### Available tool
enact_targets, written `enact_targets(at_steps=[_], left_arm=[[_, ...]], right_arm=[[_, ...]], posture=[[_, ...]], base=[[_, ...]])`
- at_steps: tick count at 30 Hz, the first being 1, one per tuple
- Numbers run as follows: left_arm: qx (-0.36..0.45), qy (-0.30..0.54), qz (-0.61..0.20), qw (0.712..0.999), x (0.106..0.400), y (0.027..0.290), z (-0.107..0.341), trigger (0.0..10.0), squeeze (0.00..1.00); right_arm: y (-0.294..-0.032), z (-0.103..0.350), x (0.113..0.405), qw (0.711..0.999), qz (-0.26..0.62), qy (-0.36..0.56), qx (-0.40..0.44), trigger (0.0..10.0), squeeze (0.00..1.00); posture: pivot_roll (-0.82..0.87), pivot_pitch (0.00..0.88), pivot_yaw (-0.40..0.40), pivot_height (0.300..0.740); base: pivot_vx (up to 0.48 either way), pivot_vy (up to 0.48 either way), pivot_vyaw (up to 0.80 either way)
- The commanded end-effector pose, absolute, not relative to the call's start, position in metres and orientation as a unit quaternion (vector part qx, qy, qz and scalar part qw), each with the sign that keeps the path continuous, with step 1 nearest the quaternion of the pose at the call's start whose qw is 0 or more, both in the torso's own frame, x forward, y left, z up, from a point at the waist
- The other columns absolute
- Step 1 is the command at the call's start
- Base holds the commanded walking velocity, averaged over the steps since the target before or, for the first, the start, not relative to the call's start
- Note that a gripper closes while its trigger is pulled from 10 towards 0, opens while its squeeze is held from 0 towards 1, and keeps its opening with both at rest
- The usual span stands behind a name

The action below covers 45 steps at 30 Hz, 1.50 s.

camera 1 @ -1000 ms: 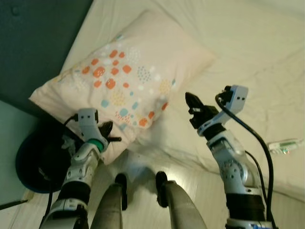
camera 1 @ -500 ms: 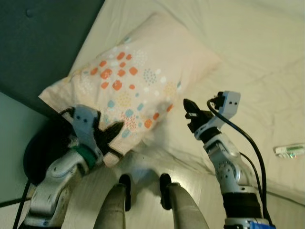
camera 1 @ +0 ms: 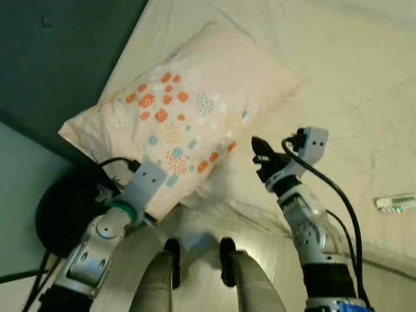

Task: Clean up the room

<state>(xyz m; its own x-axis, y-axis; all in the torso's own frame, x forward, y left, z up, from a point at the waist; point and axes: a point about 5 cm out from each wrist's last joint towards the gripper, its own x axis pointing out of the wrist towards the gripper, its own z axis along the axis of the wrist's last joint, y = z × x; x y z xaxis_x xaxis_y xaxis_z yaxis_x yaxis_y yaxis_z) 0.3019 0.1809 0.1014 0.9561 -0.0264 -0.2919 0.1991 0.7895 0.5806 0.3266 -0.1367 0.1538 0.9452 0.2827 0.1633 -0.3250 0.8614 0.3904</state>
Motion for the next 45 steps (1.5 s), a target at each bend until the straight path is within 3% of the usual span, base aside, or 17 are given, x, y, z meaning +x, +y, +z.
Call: enact_targets(at_steps=[1,14,15,17,18,21,23,29,30,31,32,33,34,41,44,45], left_arm=[[0.348,0.180,-0.045,0.919,0.294,0.190,0.074,10.0,1.00],[0.379,0.303,-0.028,0.874,0.275,0.220,0.013,10.0,1.00],[0.390,0.308,-0.032,0.867,0.272,0.220,0.008,10.0,0.85],[0.399,0.311,-0.033,0.862,0.271,0.221,0.003,10.0,0.85],[0.366,0.316,-0.036,0.874,0.270,0.217,-0.002,10.0,0.00],[0.270,0.301,-0.048,0.913,0.273,0.203,-0.006,10.0,0.00],[0.253,0.272,-0.063,0.926,0.278,0.195,-0.001,10.0,0.00],[0.297,0.238,-0.117,0.917,0.283,0.182,0.000,10.0,0.00],[0.309,0.229,-0.132,0.914,0.284,0.178,0.000,5.7,0.00],[0.309,0.229,-0.132,0.914,0.284,0.178,0.000,5.7,0.00],[0.318,0.221,-0.143,0.911,0.285,0.175,0.000,7.3,0.00],[0.318,0.221,-0.143,0.911,0.285,0.175,0.000,7.3,0.00],[0.321,0.220,-0.153,0.908,0.285,0.172,-0.001,10.0,0.00],[0.256,0.235,-0.143,0.927,0.289,0.170,-0.002,10.0,0.00],[0.267,0.244,-0.104,0.927,0.290,0.178,-0.001,10.0,0.00],[0.308,0.251,-0.057,0.916,0.291,0.191,-0.001,10.0,0.00]], right_arm=[[-0.139,0.144,0.322,0.965,0.146,-0.038,0.213,10.0,0.00],[-0.143,0.140,0.313,0.968,0.131,-0.037,0.212,10.0,0.00],[-0.144,0.140,0.312,0.968,0.130,-0.036,0.212,10.0,0.00],[-0.144,0.139,0.311,0.968,0.129,-0.036,0.213,10.0,0.00],[-0.143,0.139,0.311,0.968,0.128,-0.035,0.213,10.0,0.00],[-0.141,0.141,0.310,0.968,0.130,-0.035,0.213,10.0,0.00],[-0.141,0.142,0.309,0.968,0.131,-0.035,0.213,10.0,0.00],[-0.142,0.143,0.307,0.968,0.131,-0.035,0.213,10.0,0.00],[-0.142,0.143,0.306,0.968,0.131,-0.035,0.212,10.0,0.00],[-0.142,0.143,0.306,0.968,0.131,-0.035,0.212,10.0,0.00],[-0.143,0.143,0.305,0.968,0.130,-0.034,0.212,10.0,0.00],[-0.143,0.143,0.305,0.968,0.130,-0.034,0.212,10.0,0.00],[-0.143,0.144,0.305,0.968,0.130,-0.034,0.211,10.0,0.00],[-0.145,0.145,0.303,0.969,0.125,-0.034,0.210,10.0,0.00],[-0.146,0.145,0.302,0.969,0.124,-0.034,0.210,10.0,0.00],[-0.146,0.145,0.301,0.969,0.124,-0.033,0.210,10.0,0.00]], posture=[[-0.01,0.367,0.068,0.740],[-0.04,0.408,0.086,0.740],[-0.04,0.413,0.084,0.740],[-0.04,0.413,0.084,0.740],[-0.05,0.421,0.081,0.740],[-0.06,0.433,0.074,0.740],[-0.07,0.439,0.073,0.740],[-0.07,0.440,0.072,0.740],[-0.08,0.445,0.069,0.740],[-0.08,0.445,0.069,0.740],[-0.08,0.445,0.069,0.740],[-0.08,0.445,0.069,0.740],[-0.08,0.445,0.069,0.740],[-0.10,0.445,0.071,0.740],[-0.11,0.445,0.071,0.740],[-0.11,0.445,0.073,0.740]], base=[[0.000,0.000,0.00],[0.000,0.000,0.00],[0.000,0.000,0.00],[0.000,0.000,0.00],[0.000,0.000,0.00],[0.000,0.000,0.00],[0.000,0.000,0.00],[0.000,0.000,0.00],[0.000,0.000,0.00],[0.000,0.000,0.00],[0.000,0.000,0.00],[0.000,0.000,0.00],[0.000,0.000,0.00],[0.000,0.000,0.00],[0.000,0.000,0.00],[0.000,0.000,0.00]])
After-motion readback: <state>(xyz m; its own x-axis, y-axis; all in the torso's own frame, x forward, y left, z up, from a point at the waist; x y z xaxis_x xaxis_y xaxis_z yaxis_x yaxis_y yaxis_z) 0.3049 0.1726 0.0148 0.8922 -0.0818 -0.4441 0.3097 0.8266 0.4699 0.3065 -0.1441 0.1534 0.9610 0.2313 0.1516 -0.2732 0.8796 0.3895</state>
